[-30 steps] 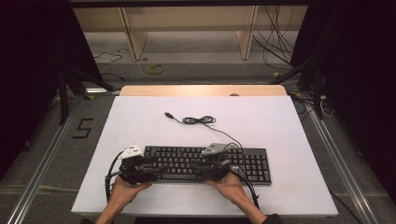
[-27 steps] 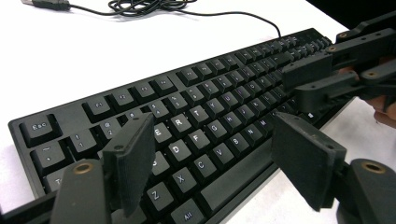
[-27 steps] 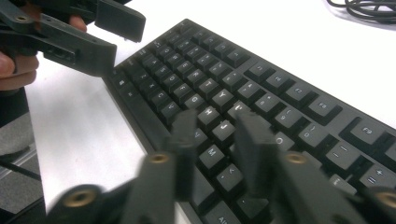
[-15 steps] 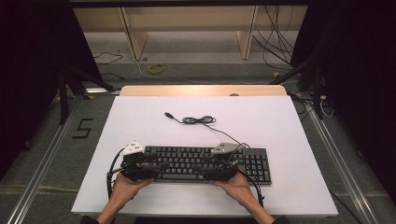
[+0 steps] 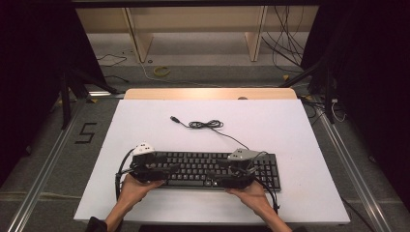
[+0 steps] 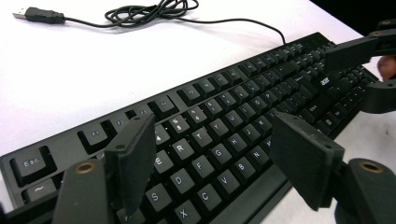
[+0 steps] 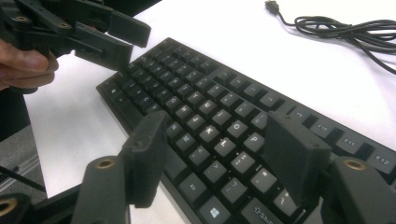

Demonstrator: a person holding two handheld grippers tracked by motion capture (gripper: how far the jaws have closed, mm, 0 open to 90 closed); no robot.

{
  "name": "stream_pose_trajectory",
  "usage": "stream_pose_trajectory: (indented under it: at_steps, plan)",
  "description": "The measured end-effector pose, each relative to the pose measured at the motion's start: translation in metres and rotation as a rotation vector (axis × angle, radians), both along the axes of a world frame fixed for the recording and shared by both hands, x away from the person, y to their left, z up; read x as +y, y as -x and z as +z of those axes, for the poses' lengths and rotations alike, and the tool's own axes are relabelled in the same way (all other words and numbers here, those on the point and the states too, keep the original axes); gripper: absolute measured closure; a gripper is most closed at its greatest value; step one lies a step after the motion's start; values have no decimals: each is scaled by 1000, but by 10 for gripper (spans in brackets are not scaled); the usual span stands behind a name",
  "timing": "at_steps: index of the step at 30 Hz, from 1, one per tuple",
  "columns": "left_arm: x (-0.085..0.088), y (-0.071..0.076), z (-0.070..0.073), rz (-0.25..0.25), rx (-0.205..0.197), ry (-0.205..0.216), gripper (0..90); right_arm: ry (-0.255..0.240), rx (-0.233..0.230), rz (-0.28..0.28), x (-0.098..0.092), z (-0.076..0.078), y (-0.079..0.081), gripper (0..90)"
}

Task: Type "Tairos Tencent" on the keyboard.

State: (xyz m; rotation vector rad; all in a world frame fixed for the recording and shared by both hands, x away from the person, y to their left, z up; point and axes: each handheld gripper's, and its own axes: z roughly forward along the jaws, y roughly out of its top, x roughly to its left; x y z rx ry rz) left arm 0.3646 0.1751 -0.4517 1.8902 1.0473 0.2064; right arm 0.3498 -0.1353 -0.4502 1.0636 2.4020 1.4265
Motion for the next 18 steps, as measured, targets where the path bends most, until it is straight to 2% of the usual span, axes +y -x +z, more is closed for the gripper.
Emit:
stream_pose_trajectory:
  at_steps: [5,10,18]
  plan:
    - [-4,-6,-2,-10,12,-13,384,1,-7,-1,-6,0,4,386]
    - [-13,-12,-3,-34,24,-40,513,-3,-15,-13,-13,1,7,366]
    - [-23,-19,-9,-45,49,-90,728,-15,-25,-26,-23,3,12,355]
